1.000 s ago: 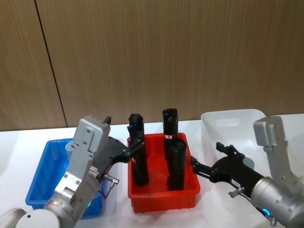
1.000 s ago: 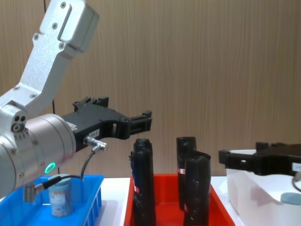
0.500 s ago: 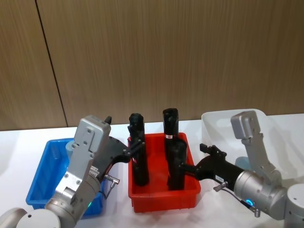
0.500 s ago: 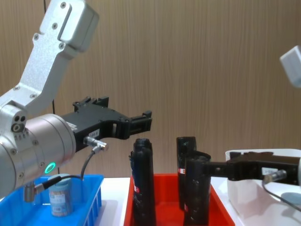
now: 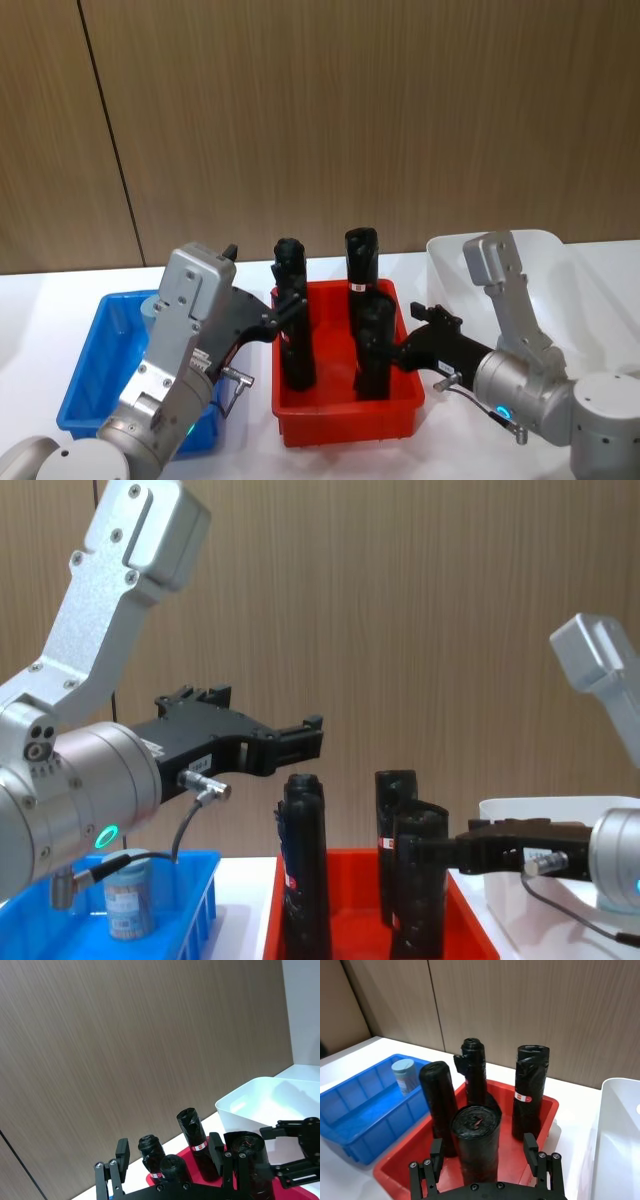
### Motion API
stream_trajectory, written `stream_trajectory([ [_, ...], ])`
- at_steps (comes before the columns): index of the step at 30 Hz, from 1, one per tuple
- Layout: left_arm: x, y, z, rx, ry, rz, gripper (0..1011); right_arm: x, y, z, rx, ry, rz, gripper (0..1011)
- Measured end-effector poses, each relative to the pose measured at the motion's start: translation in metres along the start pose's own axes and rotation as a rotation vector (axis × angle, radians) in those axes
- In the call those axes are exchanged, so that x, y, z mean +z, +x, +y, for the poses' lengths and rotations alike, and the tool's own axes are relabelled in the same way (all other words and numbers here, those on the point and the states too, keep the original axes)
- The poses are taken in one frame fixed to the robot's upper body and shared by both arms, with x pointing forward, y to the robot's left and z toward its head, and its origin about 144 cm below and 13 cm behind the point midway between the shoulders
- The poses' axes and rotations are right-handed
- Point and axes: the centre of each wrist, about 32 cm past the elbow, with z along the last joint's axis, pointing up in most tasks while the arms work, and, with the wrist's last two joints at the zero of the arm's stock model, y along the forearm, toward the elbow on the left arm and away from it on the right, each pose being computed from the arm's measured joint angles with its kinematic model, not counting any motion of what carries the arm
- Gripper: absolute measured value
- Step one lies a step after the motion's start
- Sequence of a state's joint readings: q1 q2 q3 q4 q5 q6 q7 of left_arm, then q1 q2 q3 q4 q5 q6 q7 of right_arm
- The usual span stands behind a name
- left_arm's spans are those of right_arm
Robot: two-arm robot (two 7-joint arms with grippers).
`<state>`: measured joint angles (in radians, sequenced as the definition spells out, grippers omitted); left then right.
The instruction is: Pick the cotton swabs from the blue box and place them into the white box.
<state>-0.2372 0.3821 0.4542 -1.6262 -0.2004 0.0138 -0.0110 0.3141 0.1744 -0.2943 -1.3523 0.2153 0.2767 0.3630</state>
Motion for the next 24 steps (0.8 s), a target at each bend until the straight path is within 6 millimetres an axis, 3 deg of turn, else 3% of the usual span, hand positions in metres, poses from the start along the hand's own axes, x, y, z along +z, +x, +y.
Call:
stream_trajectory([
  [20,0.000,0.000,0.000,0.000,0.000,0.000,1003,-0.001,0.004,0.025,-0.013,-0.013,0.006,1002],
  [24,0.000,0.000,0.000,0.000,0.000,0.000,1003,0.000,0.003,0.028,-0.008,-0.014,0.004,929],
])
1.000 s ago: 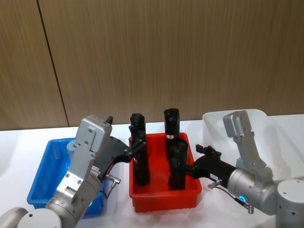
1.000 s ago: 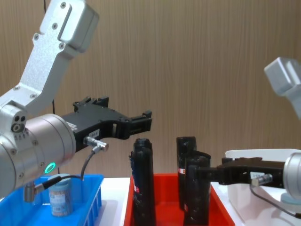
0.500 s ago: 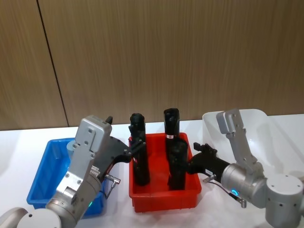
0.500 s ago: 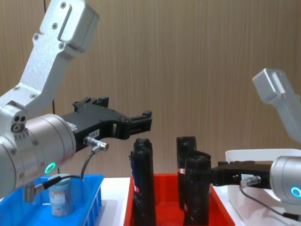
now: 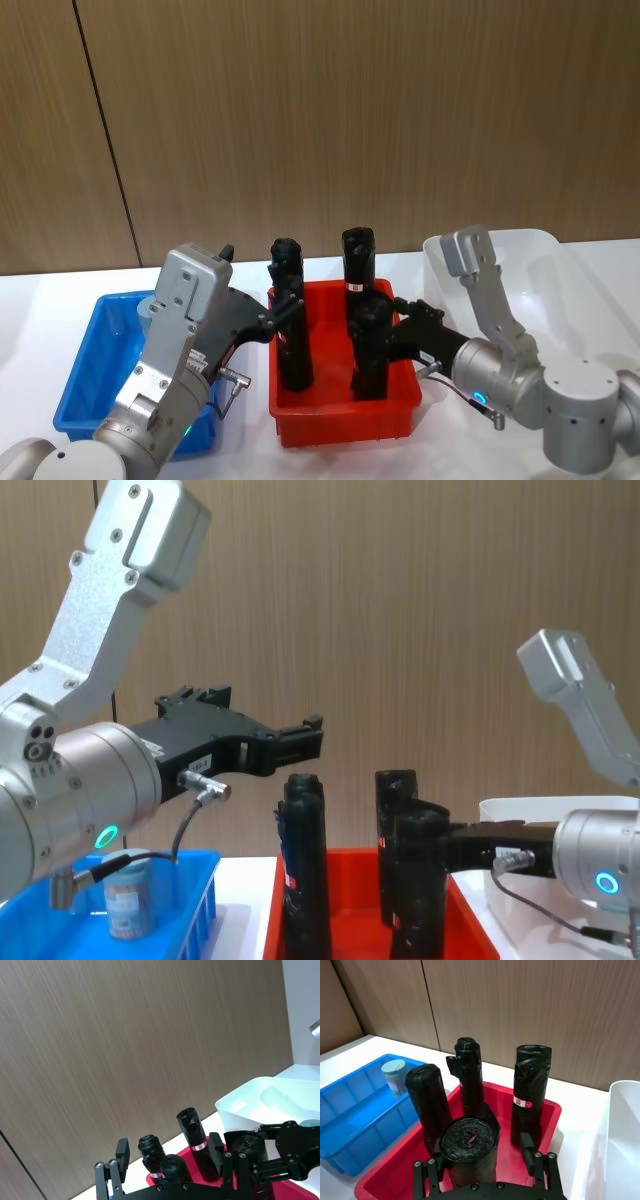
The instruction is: Pick the cotton swabs from the blue box and place them into the white box.
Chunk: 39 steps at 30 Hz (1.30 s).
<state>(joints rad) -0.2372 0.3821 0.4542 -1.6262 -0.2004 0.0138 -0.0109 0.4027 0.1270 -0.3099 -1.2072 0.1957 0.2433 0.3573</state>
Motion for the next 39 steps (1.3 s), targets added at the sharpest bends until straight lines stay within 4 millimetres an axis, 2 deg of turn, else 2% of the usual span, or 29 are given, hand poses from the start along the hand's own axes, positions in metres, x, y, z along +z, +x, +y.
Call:
stream_trajectory([
  [5,0.000,0.000,0.000,0.000,0.000,0.000,1003,0.001,-0.001,0.002,0.006,0.001,0.000,815],
  [6,0.000,0.000,0.000,0.000,0.000,0.000,1003,0.001,-0.001,0.002,0.007,0.002,0.000,761],
  [10,0.000,0.000,0.000,0.000,0.000,0.000,1003,0.002,-0.001,0.003,0.010,0.005,0.004,660],
  [11,0.000,0.000,0.000,0.000,0.000,0.000,1003,0.002,-0.001,0.003,0.011,0.006,0.006,601],
  [15,0.000,0.000,0.000,0.000,0.000,0.000,1003,0.002,-0.001,0.003,0.011,0.010,0.011,524],
  [25,0.000,0.000,0.000,0.000,0.000,0.000,1003,0.010,-0.001,-0.003,-0.006,0.054,0.018,509],
  [39,0.000,0.000,0.000,0.000,0.000,0.000,1003,0.041,0.009,-0.027,-0.057,0.168,0.011,509],
])
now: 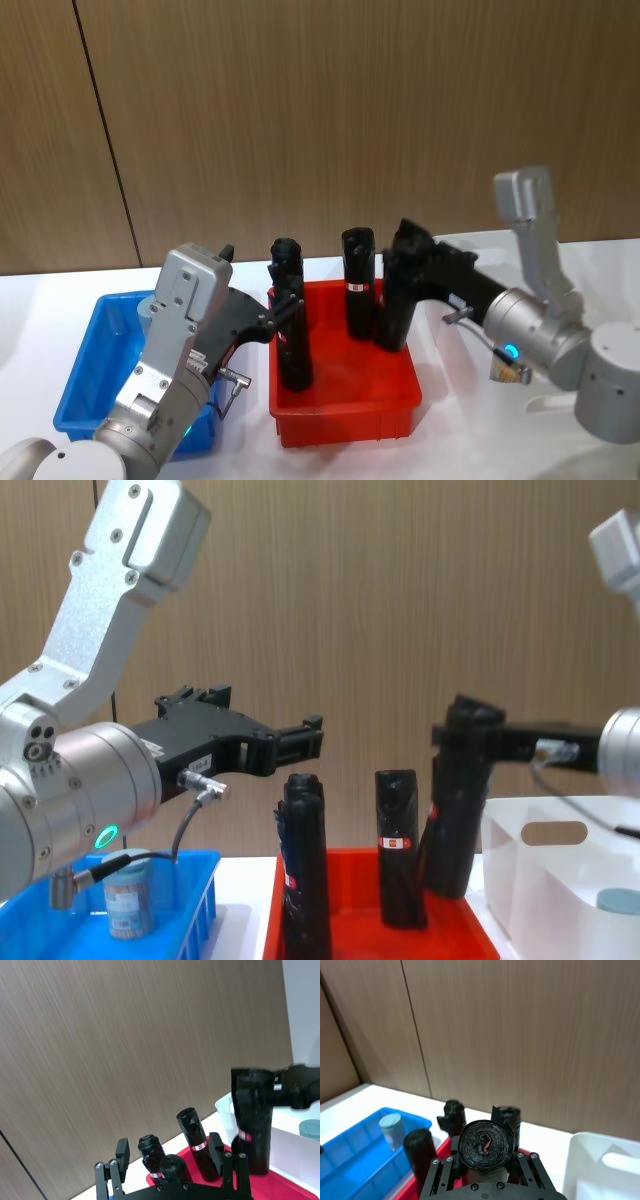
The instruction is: Pick the cotton swabs from the blue box and place them into the white box.
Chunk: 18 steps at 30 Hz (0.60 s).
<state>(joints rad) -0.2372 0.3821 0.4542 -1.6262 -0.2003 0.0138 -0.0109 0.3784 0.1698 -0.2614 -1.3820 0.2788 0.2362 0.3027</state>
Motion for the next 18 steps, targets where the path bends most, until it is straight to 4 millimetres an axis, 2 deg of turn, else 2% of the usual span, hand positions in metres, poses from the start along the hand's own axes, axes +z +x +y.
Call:
stream_trajectory([
  [18,0.000,0.000,0.000,0.000,0.000,0.000,1003,0.041,0.031,-0.031,-0.108,0.119,-0.027,509],
])
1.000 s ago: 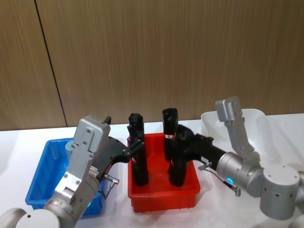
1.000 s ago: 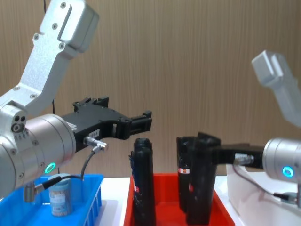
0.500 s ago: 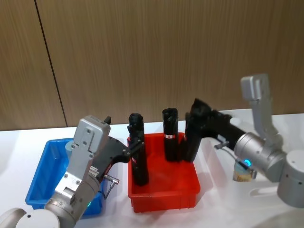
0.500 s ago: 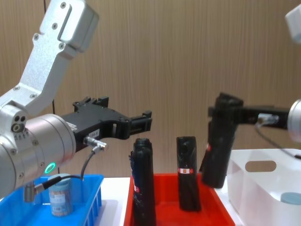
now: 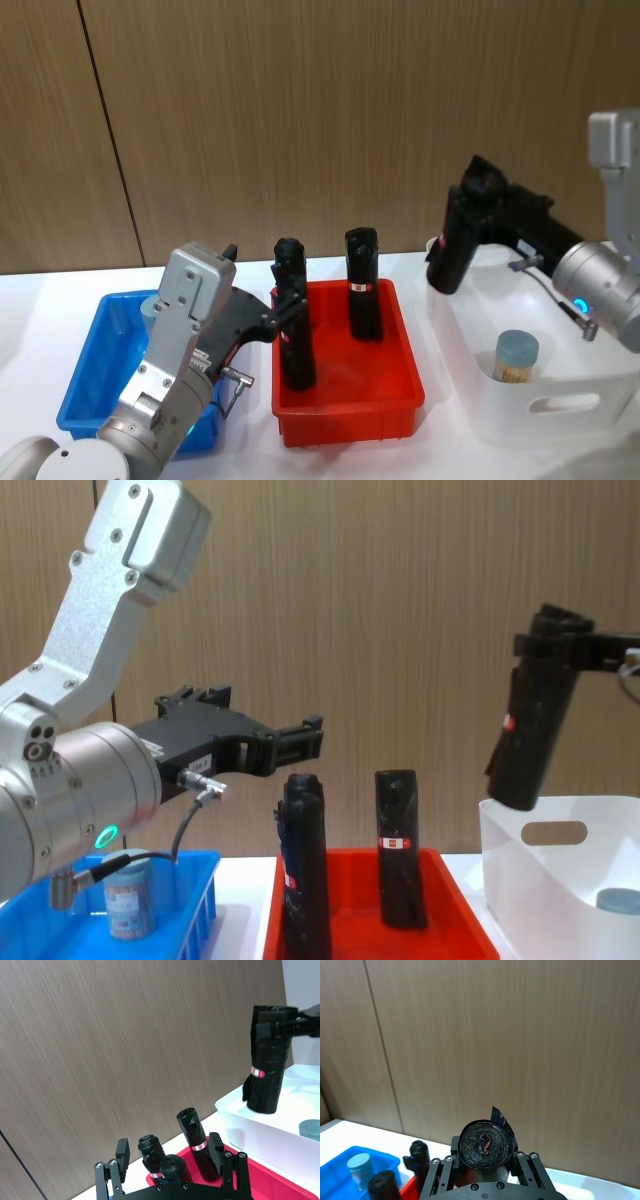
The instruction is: Pick the cotton swabs from the blue box and place them into the white box.
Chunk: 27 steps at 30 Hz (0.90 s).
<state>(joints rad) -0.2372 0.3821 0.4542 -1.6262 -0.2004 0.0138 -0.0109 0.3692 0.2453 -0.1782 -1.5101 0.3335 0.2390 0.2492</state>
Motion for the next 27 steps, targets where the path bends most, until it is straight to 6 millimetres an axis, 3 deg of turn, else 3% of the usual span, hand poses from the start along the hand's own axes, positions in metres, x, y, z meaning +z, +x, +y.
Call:
stream_trajectory([
  [12,0.000,0.000,0.000,0.000,0.000,0.000,1003,-0.003,0.020,-0.005,-0.071,-0.009,-0.046,509],
  [22,0.000,0.000,0.000,0.000,0.000,0.000,1003,-0.020,0.034,0.008,-0.124,-0.047,-0.088,509],
  [27,0.000,0.000,0.000,0.000,0.000,0.000,1003,-0.027,0.038,0.016,-0.135,-0.061,-0.098,614],
])
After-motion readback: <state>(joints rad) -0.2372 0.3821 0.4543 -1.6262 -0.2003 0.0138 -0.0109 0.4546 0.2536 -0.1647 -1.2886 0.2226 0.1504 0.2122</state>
